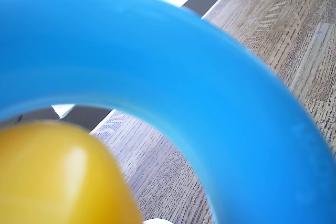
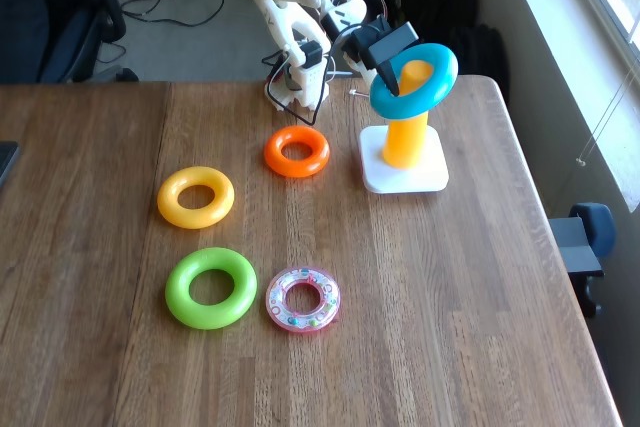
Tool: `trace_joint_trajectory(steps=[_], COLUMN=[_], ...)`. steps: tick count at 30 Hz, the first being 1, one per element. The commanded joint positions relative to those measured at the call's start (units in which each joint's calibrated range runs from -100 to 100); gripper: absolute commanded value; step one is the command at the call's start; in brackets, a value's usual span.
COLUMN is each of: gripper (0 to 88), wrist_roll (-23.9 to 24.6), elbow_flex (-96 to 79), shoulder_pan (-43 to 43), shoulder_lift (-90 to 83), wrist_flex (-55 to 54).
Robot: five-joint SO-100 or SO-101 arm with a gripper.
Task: Pick and place the blue ring
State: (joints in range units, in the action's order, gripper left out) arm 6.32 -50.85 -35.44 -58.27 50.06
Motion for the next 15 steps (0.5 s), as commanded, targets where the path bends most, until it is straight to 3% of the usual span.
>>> trace_joint_trajectory(steps=[1,15], gripper=[35.9,36.5], wrist_roll=[0.0,0.1], elbow_flex=[1.7,10.3], shoulder_pan=[2.7,2.8], shoulder_lift=[-0.4,0.0], wrist_flex=[0.0,0.0])
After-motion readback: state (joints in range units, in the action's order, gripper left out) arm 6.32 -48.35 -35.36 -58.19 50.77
